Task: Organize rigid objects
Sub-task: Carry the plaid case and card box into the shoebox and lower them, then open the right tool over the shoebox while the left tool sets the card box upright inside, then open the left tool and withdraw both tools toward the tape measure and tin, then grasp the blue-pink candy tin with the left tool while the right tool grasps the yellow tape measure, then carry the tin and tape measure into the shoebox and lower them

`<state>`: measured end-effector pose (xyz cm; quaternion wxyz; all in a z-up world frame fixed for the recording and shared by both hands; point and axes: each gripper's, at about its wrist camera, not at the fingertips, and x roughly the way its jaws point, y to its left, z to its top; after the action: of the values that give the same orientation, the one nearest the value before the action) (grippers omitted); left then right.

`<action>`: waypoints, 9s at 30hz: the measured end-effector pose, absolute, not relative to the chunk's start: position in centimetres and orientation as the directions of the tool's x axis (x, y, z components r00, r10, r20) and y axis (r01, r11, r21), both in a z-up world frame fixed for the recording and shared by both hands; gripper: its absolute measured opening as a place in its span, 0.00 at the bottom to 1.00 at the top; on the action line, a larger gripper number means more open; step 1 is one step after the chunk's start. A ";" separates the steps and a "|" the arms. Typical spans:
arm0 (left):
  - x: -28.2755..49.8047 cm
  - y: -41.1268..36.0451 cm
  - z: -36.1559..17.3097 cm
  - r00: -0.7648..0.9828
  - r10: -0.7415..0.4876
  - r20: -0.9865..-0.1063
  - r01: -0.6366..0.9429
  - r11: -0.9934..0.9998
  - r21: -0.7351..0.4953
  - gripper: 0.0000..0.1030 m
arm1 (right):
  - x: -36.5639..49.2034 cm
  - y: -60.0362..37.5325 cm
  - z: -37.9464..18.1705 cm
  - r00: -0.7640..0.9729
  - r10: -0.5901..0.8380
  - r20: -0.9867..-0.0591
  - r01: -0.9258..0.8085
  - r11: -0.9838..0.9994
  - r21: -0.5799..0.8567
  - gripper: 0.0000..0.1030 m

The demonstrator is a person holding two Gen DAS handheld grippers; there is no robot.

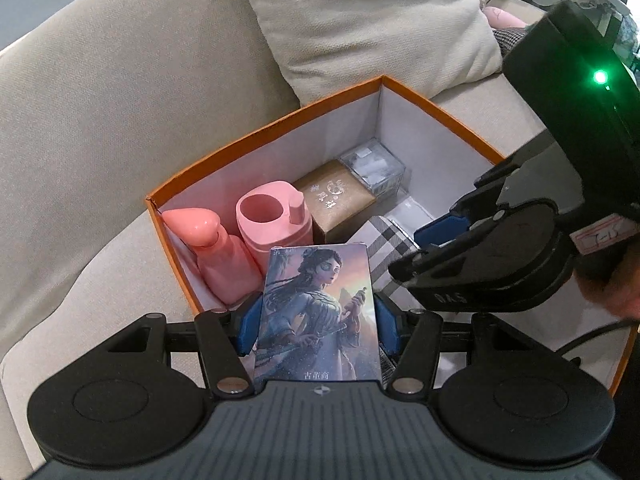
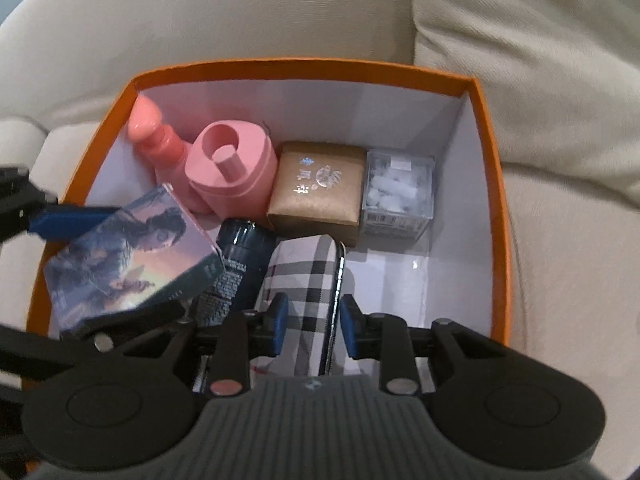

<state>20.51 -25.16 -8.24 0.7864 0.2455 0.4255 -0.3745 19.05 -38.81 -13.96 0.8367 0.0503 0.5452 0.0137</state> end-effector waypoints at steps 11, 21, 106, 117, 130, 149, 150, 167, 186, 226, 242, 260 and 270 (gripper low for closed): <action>20.5 -25.1 -8.0 0.365 -0.396 -0.843 0.802 0.594 0.068 0.64 | 17.8 -36.4 -14.6 0.276 0.069 -0.959 -0.416 0.908 -0.054 0.56; 20.0 -25.2 -8.1 0.367 -0.399 -0.840 0.822 0.562 0.092 0.64 | 17.1 -34.2 -17.3 0.220 -0.038 -0.975 -0.625 0.761 -0.171 0.63; 23.5 -31.1 -11.9 0.208 -0.501 -0.840 0.486 0.798 -0.355 0.08 | 9.6 -44.4 -8.1 0.622 -0.151 -0.768 0.244 0.970 0.007 0.26; 17.7 -23.6 -2.8 0.392 -0.523 -0.757 0.590 0.774 -0.229 0.09 | 7.2 -40.6 -4.3 0.671 -0.126 -0.730 0.216 0.976 0.030 0.27; 11.0 -8.3 -2.6 0.485 -0.455 -0.747 0.441 0.865 -0.241 0.09 | 1.6 -28.9 -3.6 0.728 0.125 -0.674 0.071 0.964 0.255 0.33; 8.9 -6.4 -12.2 0.381 -0.387 -0.840 0.537 0.832 -0.140 0.29 | -3.4 -18.2 -8.7 0.757 0.028 -0.653 0.073 0.989 0.128 0.20; 8.7 -6.6 -12.3 0.377 -0.391 -0.840 0.560 0.819 -0.130 0.32 | -3.4 -17.8 -9.3 0.731 0.042 -0.681 0.057 0.991 0.122 0.20; 5.0 -13.7 -17.0 0.461 -0.282 -0.842 0.850 0.414 0.326 0.49 | 0.1 -22.0 -16.0 0.516 0.082 -0.853 0.210 0.953 0.219 0.23; 5.8 -15.6 -18.0 0.496 -0.266 -0.827 0.851 0.340 0.401 0.15 | 0.0 -24.6 -17.1 0.508 0.140 -0.850 0.292 0.900 0.322 0.24; 15.2 2.4 -13.2 0.473 -0.357 -0.805 0.214 0.933 -0.288 0.14 | 9.6 -10.2 -16.5 0.548 -0.345 -0.762 0.386 0.913 -0.136 0.65; 16.6 2.1 -14.4 0.423 -0.357 -0.833 0.206 0.933 -0.295 0.14 | 11.4 -12.4 -18.7 0.551 -0.292 -0.782 0.391 0.918 -0.067 0.61; 13.8 0.2 -10.7 0.519 -0.266 -0.812 0.249 0.956 -0.155 0.14 | 7.5 -13.3 -13.6 0.665 -0.126 -0.736 0.238 0.970 0.049 0.53; 10.4 -1.6 -4.6 0.581 -0.339 -0.740 0.304 0.934 -0.190 0.14 | 3.2 -15.0 -7.1 0.788 -0.055 -0.613 0.143 0.985 0.096 0.53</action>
<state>10.35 -1.58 -4.62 0.8887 -0.0212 0.4207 -0.1808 3.17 -14.99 -7.09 0.9430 0.0685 0.3214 -0.0524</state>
